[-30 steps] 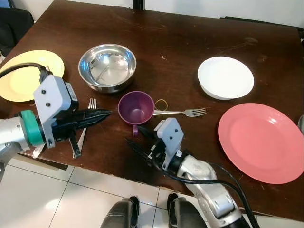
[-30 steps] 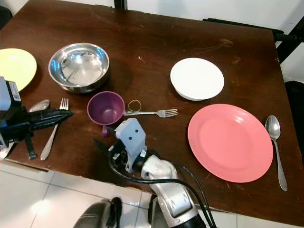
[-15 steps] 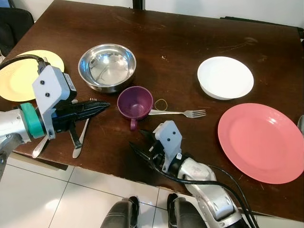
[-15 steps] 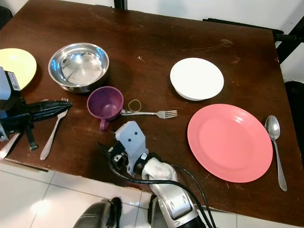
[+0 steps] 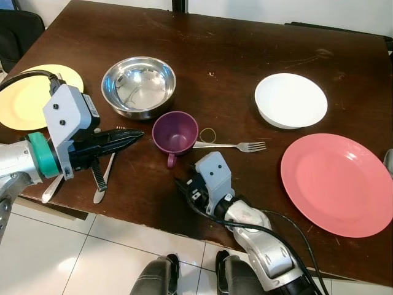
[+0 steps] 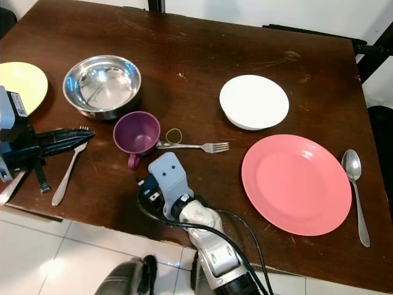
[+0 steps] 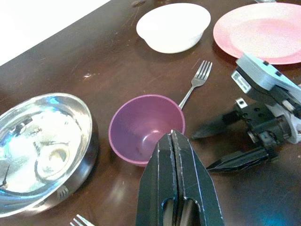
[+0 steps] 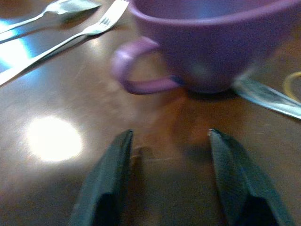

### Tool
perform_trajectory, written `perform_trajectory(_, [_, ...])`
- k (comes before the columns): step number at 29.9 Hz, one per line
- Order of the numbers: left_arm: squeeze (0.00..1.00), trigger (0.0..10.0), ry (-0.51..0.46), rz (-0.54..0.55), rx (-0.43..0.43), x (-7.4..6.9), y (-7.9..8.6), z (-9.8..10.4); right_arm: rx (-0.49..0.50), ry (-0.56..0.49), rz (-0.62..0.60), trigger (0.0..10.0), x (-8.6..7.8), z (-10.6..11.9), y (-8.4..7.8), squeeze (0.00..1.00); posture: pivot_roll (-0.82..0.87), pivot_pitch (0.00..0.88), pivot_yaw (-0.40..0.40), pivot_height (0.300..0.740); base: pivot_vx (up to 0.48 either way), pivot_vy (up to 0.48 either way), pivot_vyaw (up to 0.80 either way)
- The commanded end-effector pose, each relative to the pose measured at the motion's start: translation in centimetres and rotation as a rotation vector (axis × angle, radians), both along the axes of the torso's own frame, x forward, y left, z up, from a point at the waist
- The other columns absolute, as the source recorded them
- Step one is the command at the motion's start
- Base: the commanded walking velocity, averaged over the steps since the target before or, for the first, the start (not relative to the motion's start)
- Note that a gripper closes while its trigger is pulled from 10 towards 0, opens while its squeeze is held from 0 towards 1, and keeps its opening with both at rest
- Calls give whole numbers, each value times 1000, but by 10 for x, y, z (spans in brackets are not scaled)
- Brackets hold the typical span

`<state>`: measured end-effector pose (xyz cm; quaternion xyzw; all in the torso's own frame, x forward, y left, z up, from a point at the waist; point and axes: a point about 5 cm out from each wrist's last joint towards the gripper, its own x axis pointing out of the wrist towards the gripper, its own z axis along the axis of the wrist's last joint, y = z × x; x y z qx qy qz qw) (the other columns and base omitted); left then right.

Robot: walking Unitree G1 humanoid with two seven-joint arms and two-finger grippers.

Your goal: Setting the table

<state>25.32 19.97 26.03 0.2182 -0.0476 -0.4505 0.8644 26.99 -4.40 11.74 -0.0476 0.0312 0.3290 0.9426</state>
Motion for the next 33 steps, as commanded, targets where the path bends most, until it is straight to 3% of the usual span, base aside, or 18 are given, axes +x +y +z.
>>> perform_trajectory(1, [0,10000,21,2,10,0,0,-6,33,27,-8,10000,0,-2,3,1000,43,156,112,740,0,0,0])
perform_trajectory(5, [0,10000,22,4,9,1,0,-7,73,17,-12,10000,2,6,7,1000,42,157,111,740,0,0,0])
perform_trajectory(6, [0,10000,23,6,6,1,0,-9,105,1,2,10000,4,14,14,0,42,158,110,740,0,0,0])
perform_trajectory(25, [0,10000,20,17,0,2,0,-10,88,-25,77,10000,3,23,32,0,51,157,105,740,0,0,0])
perform_trajectory(33, [0,10000,17,14,-9,0,-5,-10,17,-88,-13,10000,7,25,12,0,38,152,100,740,0,0,0])
